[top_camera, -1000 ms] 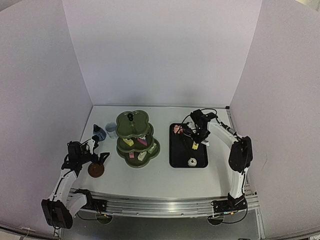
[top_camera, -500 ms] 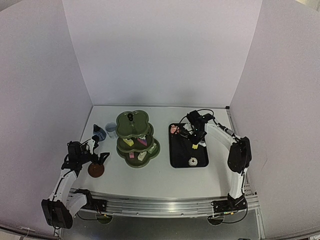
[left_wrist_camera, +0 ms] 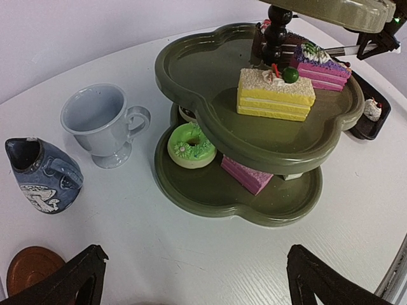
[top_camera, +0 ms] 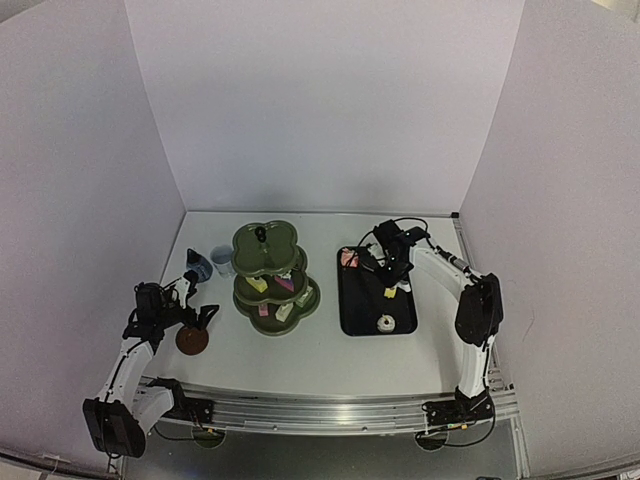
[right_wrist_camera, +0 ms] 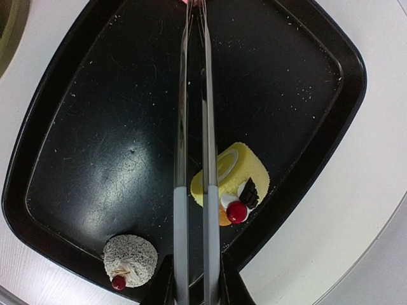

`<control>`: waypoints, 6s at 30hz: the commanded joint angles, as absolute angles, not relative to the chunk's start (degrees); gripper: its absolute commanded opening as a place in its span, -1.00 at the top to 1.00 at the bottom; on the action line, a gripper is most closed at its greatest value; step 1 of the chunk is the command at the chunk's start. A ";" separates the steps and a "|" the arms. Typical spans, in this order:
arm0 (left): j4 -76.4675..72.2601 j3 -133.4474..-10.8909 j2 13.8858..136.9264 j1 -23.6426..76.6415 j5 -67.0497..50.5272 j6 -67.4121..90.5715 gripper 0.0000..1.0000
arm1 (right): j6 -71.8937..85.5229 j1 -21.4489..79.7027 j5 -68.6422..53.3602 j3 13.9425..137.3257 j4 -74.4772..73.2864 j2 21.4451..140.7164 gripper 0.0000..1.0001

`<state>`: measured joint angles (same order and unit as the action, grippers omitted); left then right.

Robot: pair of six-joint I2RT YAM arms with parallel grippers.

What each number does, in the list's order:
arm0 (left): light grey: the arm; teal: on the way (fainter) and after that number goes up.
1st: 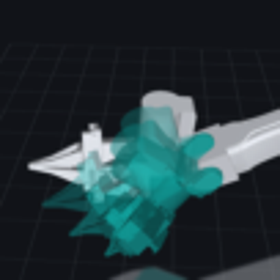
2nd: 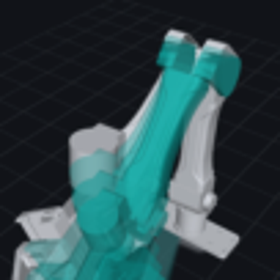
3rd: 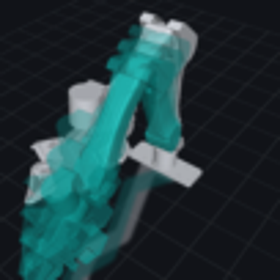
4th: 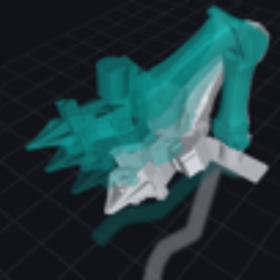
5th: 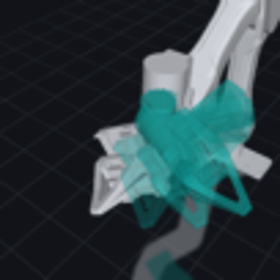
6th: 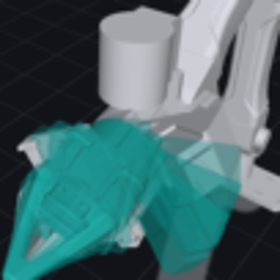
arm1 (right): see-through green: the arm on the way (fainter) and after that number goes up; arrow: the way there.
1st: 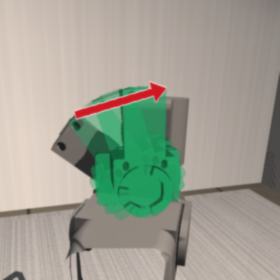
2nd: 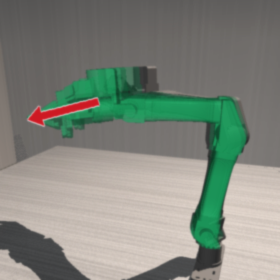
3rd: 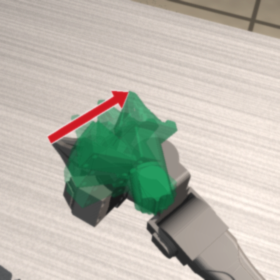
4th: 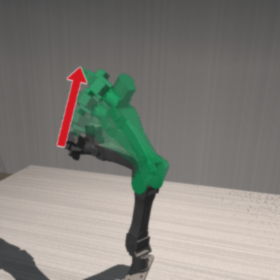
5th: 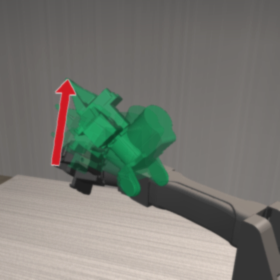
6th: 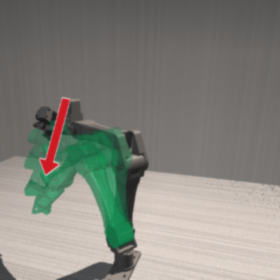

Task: Serve the afternoon tea

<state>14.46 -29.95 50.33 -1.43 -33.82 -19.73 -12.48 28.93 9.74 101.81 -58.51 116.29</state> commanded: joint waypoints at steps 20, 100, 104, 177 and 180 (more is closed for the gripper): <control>13.58 -31.92 49.96 -1.23 -33.99 -20.51 -0.99 | -8.55 33.04 17.45 100.41 -53.41 97.52 1.00; 14.23 -32.90 47.56 -1.23 -37.17 -16.70 -0.99 | -9.46 58.77 29.77 137.36 -72.16 111.52 0.42; 14.32 -32.88 47.55 -1.23 -37.18 -16.70 -0.99 | -5.63 58.62 30.70 138.30 -71.57 109.98 0.45; 13.32 -32.17 47.22 -1.23 -37.83 -16.66 -0.99 | 15.43 32.88 10.84 72.92 -57.09 90.38 0.42; 13.41 -32.08 47.20 -1.23 -37.71 -16.69 -0.99 | 14.58 32.83 11.14 72.94 -56.89 90.72 0.58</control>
<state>14.33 -31.79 47.66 -1.43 -37.41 -16.29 16.48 33.12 9.92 70.74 -58.19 90.02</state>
